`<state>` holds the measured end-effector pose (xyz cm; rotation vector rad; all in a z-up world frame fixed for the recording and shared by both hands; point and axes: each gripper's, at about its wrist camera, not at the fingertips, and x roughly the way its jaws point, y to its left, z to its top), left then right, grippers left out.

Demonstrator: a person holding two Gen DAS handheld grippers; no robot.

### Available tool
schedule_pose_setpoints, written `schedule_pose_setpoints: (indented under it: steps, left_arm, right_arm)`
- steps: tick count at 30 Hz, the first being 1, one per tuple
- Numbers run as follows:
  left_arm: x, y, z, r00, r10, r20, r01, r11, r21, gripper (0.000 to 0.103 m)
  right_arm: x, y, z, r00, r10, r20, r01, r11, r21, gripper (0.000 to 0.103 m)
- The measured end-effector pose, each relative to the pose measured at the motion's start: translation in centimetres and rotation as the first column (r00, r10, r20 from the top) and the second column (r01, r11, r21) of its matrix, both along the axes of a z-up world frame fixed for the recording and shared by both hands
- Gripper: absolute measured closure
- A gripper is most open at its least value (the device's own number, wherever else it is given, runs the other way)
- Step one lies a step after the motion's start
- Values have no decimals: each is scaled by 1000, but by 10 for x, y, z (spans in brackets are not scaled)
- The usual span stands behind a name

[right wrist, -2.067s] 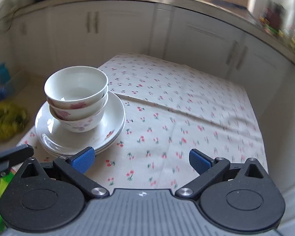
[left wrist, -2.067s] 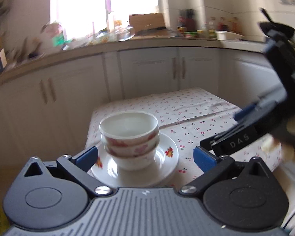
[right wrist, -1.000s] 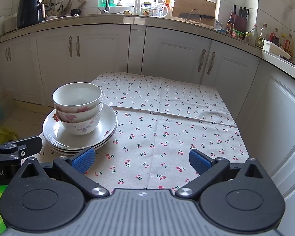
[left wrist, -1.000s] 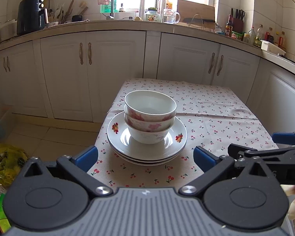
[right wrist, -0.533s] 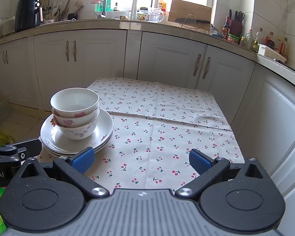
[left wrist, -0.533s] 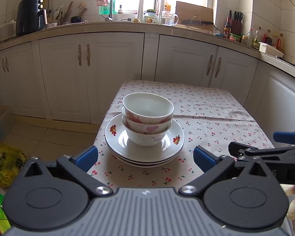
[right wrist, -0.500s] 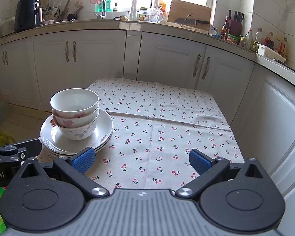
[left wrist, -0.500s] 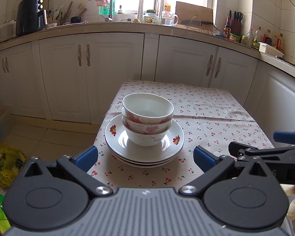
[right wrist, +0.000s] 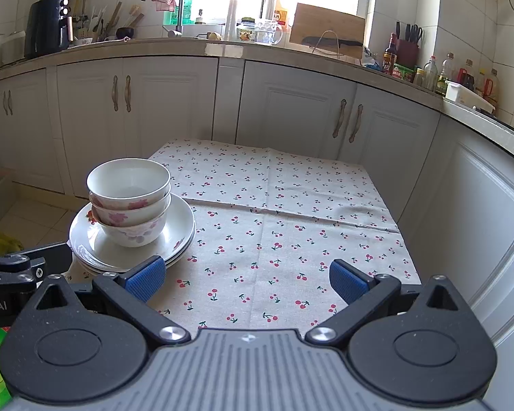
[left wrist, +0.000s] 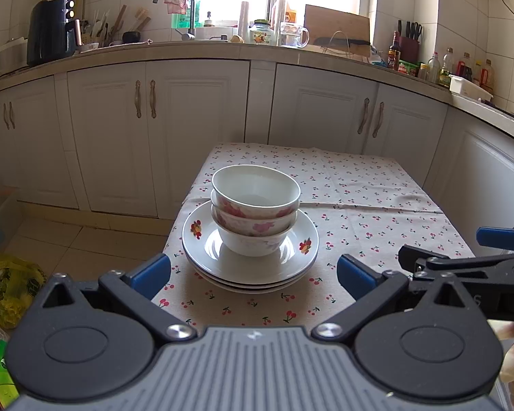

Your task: Organize plates and bowls

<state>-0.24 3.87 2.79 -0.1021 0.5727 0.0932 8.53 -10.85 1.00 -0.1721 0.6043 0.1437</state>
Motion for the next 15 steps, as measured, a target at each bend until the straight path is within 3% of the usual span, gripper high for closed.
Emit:
schedule_pose_setpoints:
  steps: [15]
  left_arm:
    - [0,-1,0,1000,-1,3,1,1000,2,1]
  right_arm:
    - [0,-1,1,1000,-2,4,2,1000,1,0]
